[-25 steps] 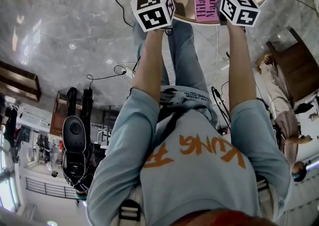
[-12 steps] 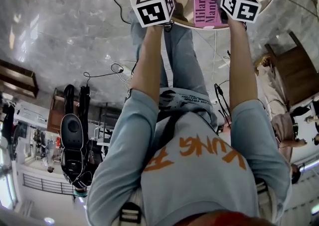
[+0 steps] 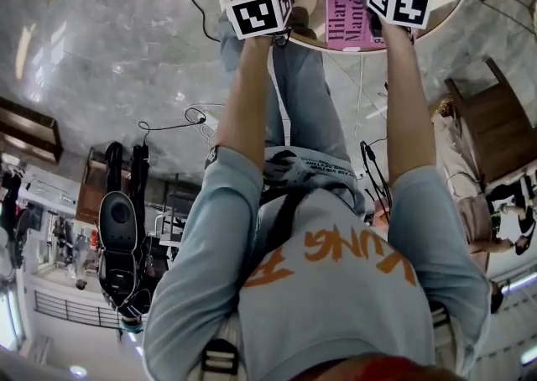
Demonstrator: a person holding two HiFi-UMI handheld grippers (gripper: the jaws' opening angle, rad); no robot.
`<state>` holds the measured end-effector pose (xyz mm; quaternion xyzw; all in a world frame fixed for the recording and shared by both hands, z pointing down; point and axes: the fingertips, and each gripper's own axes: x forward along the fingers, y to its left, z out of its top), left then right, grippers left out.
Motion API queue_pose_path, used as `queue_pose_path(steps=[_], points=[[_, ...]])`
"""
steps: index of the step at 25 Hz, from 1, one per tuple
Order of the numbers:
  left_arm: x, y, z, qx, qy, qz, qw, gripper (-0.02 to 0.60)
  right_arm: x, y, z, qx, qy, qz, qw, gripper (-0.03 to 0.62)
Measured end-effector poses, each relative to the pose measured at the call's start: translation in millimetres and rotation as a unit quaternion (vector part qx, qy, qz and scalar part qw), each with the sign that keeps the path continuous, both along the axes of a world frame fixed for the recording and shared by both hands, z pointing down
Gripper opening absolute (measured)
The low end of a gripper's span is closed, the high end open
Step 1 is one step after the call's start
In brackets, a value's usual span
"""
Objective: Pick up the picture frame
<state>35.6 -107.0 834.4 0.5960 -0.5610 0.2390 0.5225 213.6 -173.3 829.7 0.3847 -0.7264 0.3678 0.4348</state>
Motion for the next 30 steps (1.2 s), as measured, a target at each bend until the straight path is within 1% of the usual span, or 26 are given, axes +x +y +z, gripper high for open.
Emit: queue_pose_path(steps=[4,7,13,16,19,23,30], points=[[-4,1,-6,-0.012,0.013,-0.009,0.9998,0.084,-1,0,-3,-0.012,-0.001,0.027,1.0,0.072],[-11,6,-24,-0.008,0.015,-0.016,0.9997,0.081,-8,1,-19,-0.006,-0.007,0.035,0.999,0.067],[-31,7,-85,0.025,0.005,-0.008,0.9996,0.081,-30,0,-78,0.03,-0.025,0.041,0.998,0.066],[-43,4,-118,0.048,-0.011,0.013,0.9987,0.081,-39,1,-108,0.047,-0.035,0.057,0.997,0.066],[-58,2,-157,0.08,-0.026,0.034,0.9958,0.083,-54,3,-140,0.069,-0.051,0.068,0.994,0.064],[-82,0,-203,0.115,-0.035,0.037,0.9921,0.083,-77,6,-183,0.1,-0.071,0.081,0.989,0.064],[-100,-14,-275,0.162,-0.04,0.046,0.9849,0.081,-92,-1,-256,0.149,-0.086,0.105,0.979,0.064]])
